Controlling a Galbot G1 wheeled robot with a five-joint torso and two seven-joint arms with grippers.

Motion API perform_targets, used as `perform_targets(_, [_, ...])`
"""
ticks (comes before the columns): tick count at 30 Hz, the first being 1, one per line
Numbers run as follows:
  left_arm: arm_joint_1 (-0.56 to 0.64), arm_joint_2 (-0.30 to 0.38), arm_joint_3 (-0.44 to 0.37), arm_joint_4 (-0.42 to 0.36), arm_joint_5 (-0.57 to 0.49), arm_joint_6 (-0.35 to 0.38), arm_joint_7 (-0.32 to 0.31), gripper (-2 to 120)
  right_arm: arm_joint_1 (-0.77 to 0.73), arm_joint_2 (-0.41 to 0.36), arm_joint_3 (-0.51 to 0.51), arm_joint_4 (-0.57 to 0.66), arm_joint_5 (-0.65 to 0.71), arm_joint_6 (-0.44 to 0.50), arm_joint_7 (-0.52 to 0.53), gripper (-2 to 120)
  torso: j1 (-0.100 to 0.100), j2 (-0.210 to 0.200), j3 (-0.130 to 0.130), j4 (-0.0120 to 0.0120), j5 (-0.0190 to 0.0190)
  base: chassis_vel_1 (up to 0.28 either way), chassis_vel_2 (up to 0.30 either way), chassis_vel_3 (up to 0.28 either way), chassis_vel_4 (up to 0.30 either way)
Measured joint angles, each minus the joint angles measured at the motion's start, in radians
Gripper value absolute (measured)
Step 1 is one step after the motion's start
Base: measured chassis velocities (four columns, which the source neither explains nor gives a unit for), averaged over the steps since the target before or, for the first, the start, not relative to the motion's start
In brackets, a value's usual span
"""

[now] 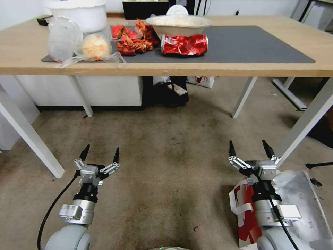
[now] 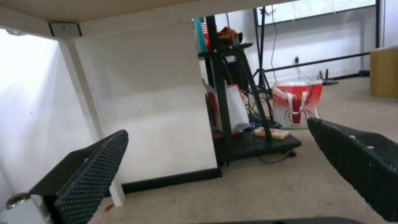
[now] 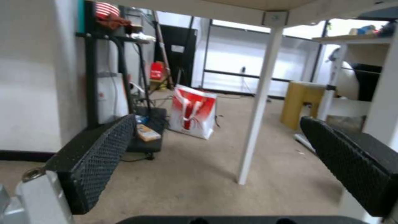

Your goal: Pick up the food delivery bag from the floor and place it on the table.

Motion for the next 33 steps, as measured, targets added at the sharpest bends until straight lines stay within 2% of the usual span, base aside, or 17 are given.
perform_targets(7, [0.012, 0.007, 0.004, -0.012, 0.002, 0.008, -0.002, 101, -0.013, -0.023, 0.051, 0.006, 0.017, -0.02, -0.006, 100, 0.0, 0.001, 0.0, 0.0, 0.0002, 0.0, 0.0, 0.0, 0.0])
perform_targets(17, [0.02, 0.019, 0.005, -0.032, 0.002, 0.035, -0.009, 100, -0.028, -0.094, 0.241, -0.041, 0.1, -0.042, -0.039, 100, 0.001, 0.003, 0.0, -0.0001, 0.0001, 0.0, 0.0, 0.0, 0.0])
perform_targets(24, [0.005, 0.016, 0.025, 0.01, 0.009, 0.037, -0.009, 100, -0.008, -0.143, 0.33, -0.131, 0.148, -0.04, -0.072, 100, 0.001, 0.004, 0.0, 0.0, 0.0001, 0.0, 0.0, 0.0, 0.0])
perform_targets(33, [-0.021, 0.013, 0.044, 0.065, 0.015, 0.037, -0.007, 100, 0.021, -0.184, 0.398, -0.293, 0.061, 0.032, -0.132, 100, 0.001, 0.005, 0.0, 0.0, 0.0002, 0.0, 0.0, 0.0, 0.0])
